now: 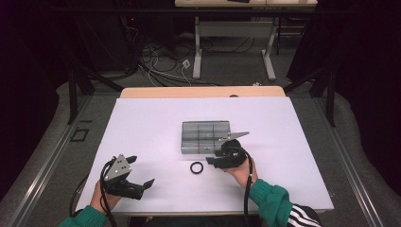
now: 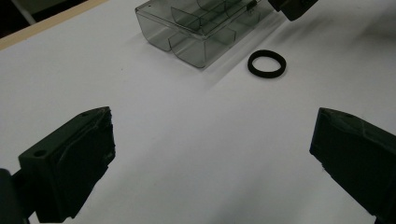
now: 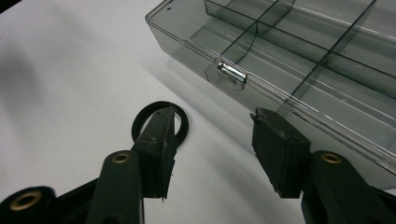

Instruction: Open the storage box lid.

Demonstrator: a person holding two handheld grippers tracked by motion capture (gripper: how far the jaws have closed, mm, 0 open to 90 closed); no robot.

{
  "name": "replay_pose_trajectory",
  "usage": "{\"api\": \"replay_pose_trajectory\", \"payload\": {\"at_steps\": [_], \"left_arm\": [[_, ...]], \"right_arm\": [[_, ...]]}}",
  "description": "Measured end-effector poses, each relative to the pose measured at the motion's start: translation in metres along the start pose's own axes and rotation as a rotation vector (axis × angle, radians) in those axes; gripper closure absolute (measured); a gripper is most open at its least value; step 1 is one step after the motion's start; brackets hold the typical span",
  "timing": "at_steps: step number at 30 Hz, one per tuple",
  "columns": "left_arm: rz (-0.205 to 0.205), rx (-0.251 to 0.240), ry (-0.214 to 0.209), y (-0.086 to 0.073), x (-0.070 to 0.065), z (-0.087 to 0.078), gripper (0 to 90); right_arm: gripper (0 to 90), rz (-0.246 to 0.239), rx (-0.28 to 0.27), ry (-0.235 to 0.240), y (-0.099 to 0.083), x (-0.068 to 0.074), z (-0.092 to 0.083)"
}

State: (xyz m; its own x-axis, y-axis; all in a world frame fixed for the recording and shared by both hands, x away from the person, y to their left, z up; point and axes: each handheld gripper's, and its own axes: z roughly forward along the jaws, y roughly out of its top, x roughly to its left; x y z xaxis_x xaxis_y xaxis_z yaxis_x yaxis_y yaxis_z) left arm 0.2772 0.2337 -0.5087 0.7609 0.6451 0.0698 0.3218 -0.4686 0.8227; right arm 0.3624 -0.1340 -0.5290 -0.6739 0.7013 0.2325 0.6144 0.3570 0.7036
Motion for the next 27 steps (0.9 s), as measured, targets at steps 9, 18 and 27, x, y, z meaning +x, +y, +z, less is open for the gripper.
{"api": "replay_pose_trajectory", "payload": {"at_steps": [9, 18, 27], "left_arm": [[0.002, 0.004, 0.0, 0.001, 0.0, 0.0, 0.0], [0.002, 0.001, 0.001, 0.0, 0.0, 0.0, 0.0], [0.003, 0.005, 0.001, 0.0, 0.0, 0.0, 0.1]], "right_arm": [[61.2, 0.013, -0.001, -0.026, 0.002, 0.002, 0.008], [67.7, 0.04, -0.031, -0.039, 0.003, 0.001, 0.014], [72.7, 0.07, -0.022, -0.054, 0.003, -0.001, 0.019]]}}
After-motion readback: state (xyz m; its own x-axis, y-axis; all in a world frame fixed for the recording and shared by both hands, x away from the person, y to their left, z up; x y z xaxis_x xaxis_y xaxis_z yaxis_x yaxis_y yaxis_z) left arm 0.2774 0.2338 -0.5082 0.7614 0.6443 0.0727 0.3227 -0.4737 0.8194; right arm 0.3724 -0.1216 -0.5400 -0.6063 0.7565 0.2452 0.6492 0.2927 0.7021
